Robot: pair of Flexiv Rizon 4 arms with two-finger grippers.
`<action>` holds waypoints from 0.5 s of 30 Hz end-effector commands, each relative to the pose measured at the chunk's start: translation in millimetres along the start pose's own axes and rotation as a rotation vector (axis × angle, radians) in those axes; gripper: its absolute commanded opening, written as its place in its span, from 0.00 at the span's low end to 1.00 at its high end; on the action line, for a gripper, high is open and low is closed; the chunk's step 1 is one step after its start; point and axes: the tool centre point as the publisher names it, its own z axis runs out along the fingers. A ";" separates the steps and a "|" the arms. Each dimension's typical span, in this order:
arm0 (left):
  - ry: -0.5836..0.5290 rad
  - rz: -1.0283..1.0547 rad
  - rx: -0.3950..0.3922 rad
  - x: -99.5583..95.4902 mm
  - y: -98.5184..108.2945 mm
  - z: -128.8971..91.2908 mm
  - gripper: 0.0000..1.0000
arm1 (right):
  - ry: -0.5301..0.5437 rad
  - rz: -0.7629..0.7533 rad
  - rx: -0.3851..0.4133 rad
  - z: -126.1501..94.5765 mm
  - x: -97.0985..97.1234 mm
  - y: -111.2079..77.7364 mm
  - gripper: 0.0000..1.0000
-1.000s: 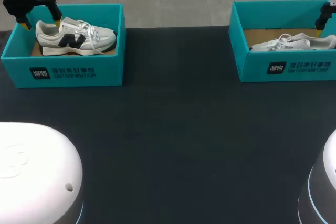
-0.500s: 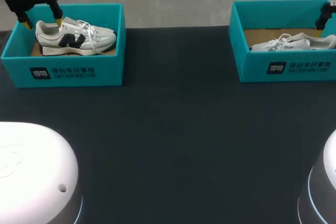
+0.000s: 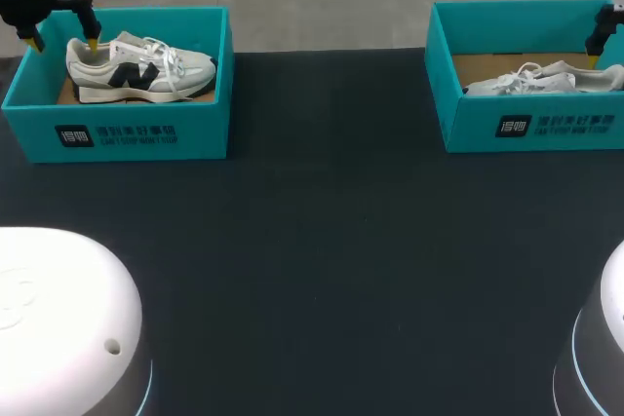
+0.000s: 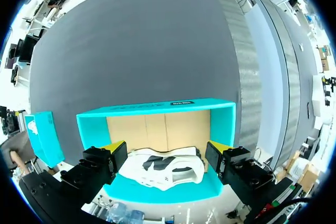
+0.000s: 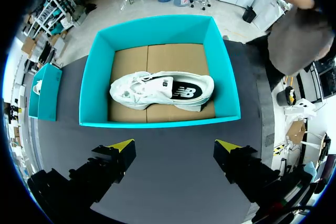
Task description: Take the shoe out of the shoebox, open the shoe tongue, remove and reinsert the insole, then place the shoe into the shoebox
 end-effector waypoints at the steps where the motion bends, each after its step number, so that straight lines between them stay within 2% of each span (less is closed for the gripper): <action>1: 0.019 0.015 -0.018 15.8 1.7 8.1 1.00 | -0.001 0.001 -0.002 -0.4 0.2 -1.2 1.00; 4: 0.006 0.068 -0.024 30.0 10.0 17.5 1.00 | -0.001 0.001 -0.002 -0.4 0.2 -1.2 1.00; 8: 0.045 0.045 -0.011 48.0 29.8 33.8 1.00 | -0.001 0.001 -0.002 -0.4 0.2 -1.2 1.00; 13: 0.102 0.023 -0.001 62.1 54.8 48.8 1.00 | -0.001 0.001 -0.002 -0.4 0.2 -1.2 1.00; 15: 0.093 0.023 0.011 66.9 65.3 54.6 1.00 | -0.001 0.001 -0.002 -0.4 0.2 -1.2 1.00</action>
